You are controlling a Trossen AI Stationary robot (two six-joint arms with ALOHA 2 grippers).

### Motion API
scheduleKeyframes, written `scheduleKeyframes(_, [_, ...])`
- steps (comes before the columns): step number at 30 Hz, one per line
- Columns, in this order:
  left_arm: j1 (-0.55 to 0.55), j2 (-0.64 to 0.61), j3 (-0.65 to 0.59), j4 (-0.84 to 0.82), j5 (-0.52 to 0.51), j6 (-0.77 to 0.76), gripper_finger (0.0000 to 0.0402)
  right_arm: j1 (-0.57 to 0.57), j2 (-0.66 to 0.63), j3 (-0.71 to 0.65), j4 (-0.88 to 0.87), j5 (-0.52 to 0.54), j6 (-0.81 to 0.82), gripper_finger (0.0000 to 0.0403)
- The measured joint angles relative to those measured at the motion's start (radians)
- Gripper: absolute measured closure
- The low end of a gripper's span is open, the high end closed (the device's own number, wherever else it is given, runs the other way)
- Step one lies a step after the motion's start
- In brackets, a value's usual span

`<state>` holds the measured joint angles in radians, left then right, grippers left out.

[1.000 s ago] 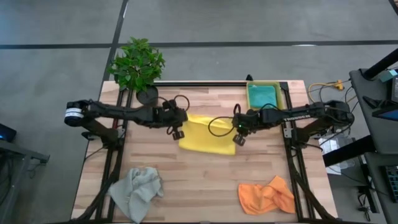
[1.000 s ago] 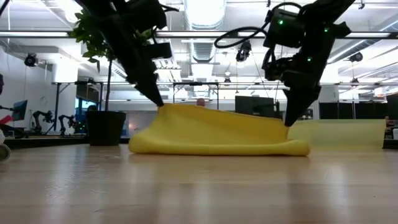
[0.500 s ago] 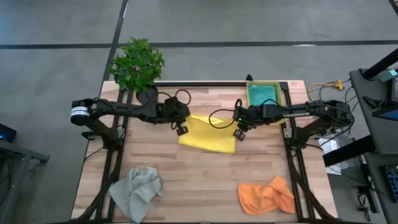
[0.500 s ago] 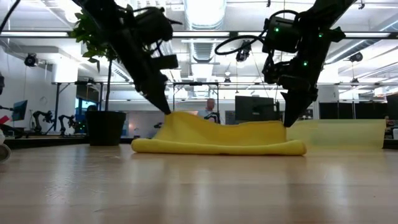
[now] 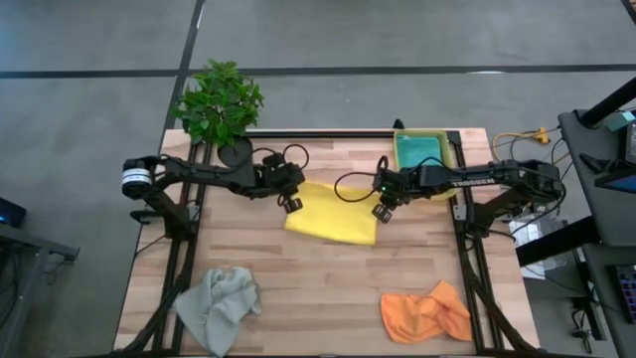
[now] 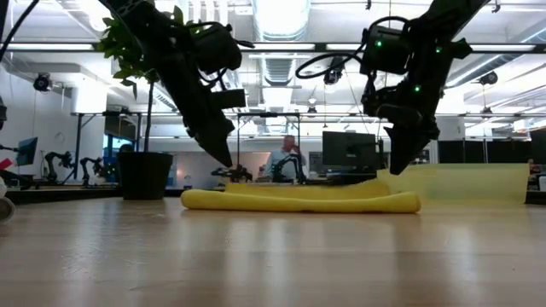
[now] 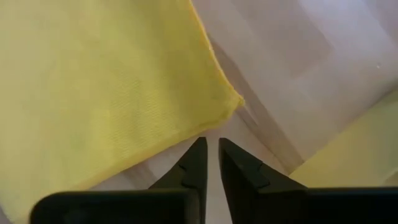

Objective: Fold microfiber towels
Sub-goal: Fold the yellow microfiber towel

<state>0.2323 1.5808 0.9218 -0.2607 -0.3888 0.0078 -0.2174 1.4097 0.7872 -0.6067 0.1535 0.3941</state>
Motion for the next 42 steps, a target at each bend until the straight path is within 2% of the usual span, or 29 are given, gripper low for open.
scheduleKeyframes(2, [0.004, 0.000, 0.000, -0.002, -0.027, 0.000, 0.0307, -0.008, 0.000, 0.000, -0.006, 0.005, 0.014, 0.0350])
scheduleKeyframes(6, [0.004, -0.018, 0.004, -0.033, -0.148, -0.001, 0.0242, -0.019, -0.007, 0.006, -0.036, 0.033, 0.033, 0.0325])
scheduleKeyframes(11, [0.004, -0.077, 0.032, -0.125, -0.134, -0.001, 0.0194, 0.010, -0.076, 0.021, -0.025, 0.023, 0.018, 0.0308])
scheduleKeyframes(15, [-0.001, -0.129, 0.033, -0.167, 0.016, -0.034, 0.0190, 0.065, -0.147, 0.017, 0.019, -0.016, 0.046, 0.0311])
scheduleKeyframes(20, [-0.014, -0.171, 0.028, -0.169, 0.198, -0.149, 0.0190, 0.141, -0.181, 0.006, 0.091, -0.022, 0.227, 0.0323])
scheduleKeyframes(23, [-0.036, -0.173, 0.023, -0.168, 0.215, -0.160, 0.0190, 0.196, -0.167, 0.000, 0.166, -0.022, 0.306, 0.0329])
scheduleKeyframes(28, [-0.074, -0.137, 0.003, -0.173, 0.260, -0.159, 0.0190, 0.287, -0.101, -0.003, 0.341, -0.022, 0.345, 0.0334])
scheduleKeyframes(35, [-0.120, -0.102, -0.047, -0.193, 0.255, -0.168, 0.0190, 0.369, 0.013, -0.004, 0.588, -0.022, 0.462, 0.0335])
scheduleKeyframes(42, [-0.122, -0.102, -0.117, -0.200, 0.225, -0.220, 0.0190, 0.416, 0.060, -0.004, 0.641, -0.016, 0.522, 0.0335])
